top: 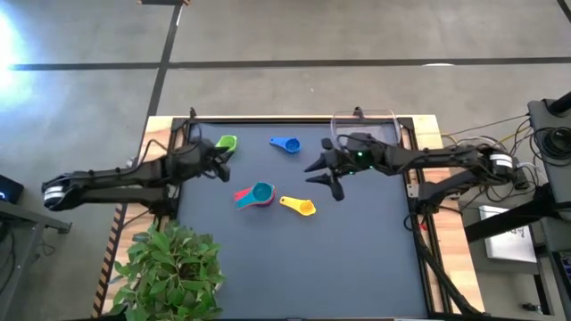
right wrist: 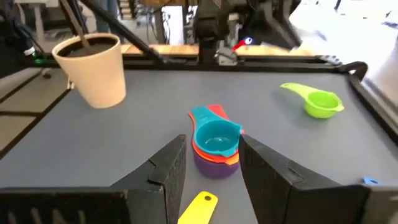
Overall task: Nest measuring cups in basket
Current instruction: Stack the green measuring cup on top of the light blue measuring cup
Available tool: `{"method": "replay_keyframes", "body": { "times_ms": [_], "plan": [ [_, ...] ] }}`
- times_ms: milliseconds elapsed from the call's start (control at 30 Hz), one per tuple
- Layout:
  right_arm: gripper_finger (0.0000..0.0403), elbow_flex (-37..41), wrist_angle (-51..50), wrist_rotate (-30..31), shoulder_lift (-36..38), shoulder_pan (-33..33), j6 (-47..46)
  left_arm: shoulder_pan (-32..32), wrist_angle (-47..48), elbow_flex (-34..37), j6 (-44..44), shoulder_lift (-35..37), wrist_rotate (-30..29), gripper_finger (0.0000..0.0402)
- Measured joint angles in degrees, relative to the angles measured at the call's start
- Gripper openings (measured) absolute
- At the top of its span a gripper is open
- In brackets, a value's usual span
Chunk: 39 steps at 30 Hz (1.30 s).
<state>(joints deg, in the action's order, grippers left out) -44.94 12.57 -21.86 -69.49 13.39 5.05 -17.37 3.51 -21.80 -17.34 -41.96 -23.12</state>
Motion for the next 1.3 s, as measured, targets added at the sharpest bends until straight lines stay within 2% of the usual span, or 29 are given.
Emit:
{"method": "replay_keyframes", "body": {
  "times_ms": [200,500,633,767,1000,1133,1300],
  "plan": [
    [0.0137,3.6,0.6,0.9,3.6,0.0,-0.1,-9.5,3.1,-2.6,0.0,-5.5,10.7,0.0089],
    [0.0137,5.9,1.4,1.0,3.7,0.0,0.4,-20.0,28.0,-17.1,4.6,-20.3,11.7,0.0094],
    [0.0137,6.1,1.4,1.0,3.7,0.0,1.3,-21.9,32.1,-22.1,10.3,-27.6,11.7,0.0118],
    [0.0137,6.1,1.4,0.9,3.7,0.0,1.6,-23.7,33.5,-24.9,14.4,-32.7,11.8,0.0160],
    [0.0137,6.6,0.9,0.9,3.7,0.0,2.3,-27.2,32.9,-24.5,18.7,-36.8,13.7,0.0215],
    [0.0137,7.0,1.0,0.9,3.7,0.0,2.8,-29.0,29.6,-21.3,20.5,-36.9,16.8,0.0221],
    [0.0137,7.1,1.0,0.9,3.7,0.0,3.5,-30.2,28.1,-17.9,20.8,-36.3,16.8,0.0218]
  ]
}}
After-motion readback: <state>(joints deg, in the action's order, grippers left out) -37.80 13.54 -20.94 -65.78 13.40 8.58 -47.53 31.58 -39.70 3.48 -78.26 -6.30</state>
